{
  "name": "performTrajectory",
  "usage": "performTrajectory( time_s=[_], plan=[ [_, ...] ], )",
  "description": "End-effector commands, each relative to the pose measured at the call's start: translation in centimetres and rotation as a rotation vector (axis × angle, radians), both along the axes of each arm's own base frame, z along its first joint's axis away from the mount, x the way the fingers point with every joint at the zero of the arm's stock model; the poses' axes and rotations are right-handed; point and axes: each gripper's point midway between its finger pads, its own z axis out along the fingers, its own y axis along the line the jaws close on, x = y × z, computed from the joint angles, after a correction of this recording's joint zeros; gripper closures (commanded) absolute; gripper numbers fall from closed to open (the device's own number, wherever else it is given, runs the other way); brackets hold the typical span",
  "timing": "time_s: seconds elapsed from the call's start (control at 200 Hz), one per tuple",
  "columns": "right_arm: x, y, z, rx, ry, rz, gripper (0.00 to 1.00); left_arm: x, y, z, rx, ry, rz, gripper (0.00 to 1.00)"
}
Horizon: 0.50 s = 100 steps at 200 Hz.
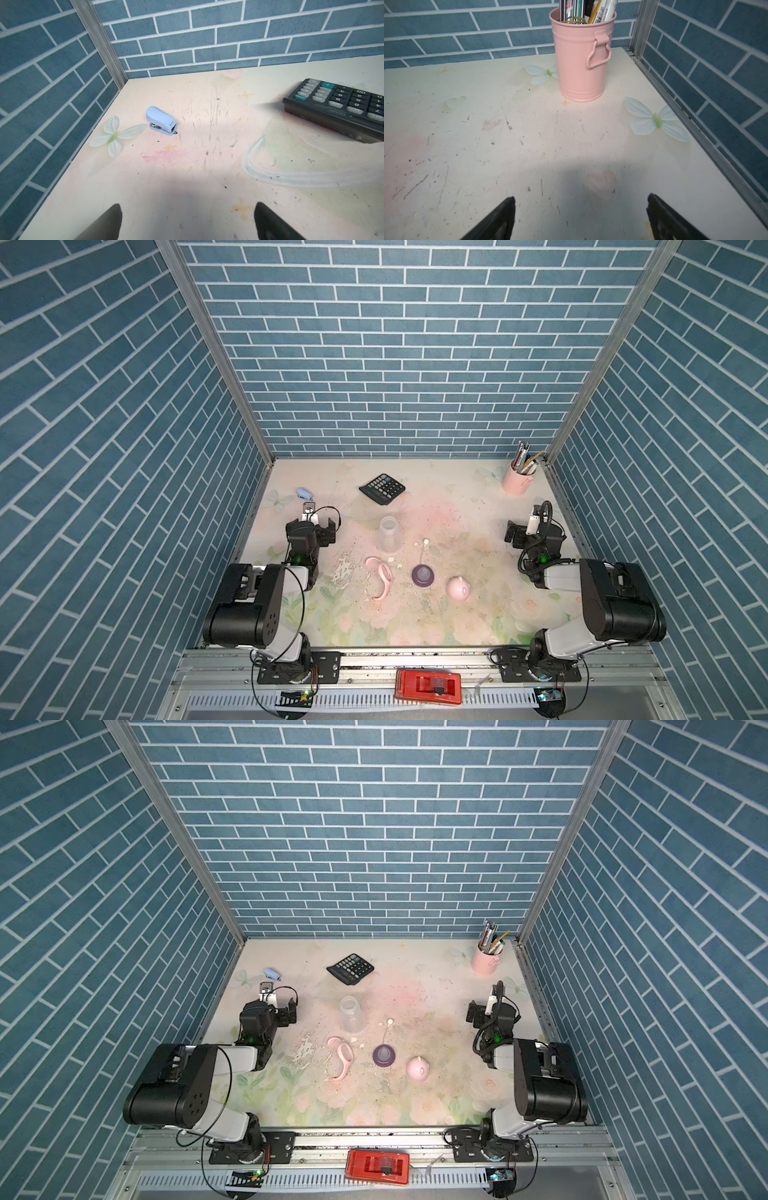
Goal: Assemble the baby bottles
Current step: Pick up the baby bottle from the center of the board.
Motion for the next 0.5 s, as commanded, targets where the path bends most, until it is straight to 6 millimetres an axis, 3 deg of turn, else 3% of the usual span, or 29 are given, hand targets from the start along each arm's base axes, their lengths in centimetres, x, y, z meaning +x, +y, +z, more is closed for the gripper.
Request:
performTrajectory(
  time_s=[0.0, 0.495],
  plan=[
    [0.52, -0.19, 0.57, -0.025, -0.021, 0.006, 0.01, 0.13, 0.09, 0.05, 0.005, -0.005, 0.003, 0.0],
    [0.6, -0.16, 0.53, -0.021, -0.017, 0.009, 0.01, 0.14, 0.06, 0.04, 0.006, -0.004, 0.002, 0.0]
  ],
)
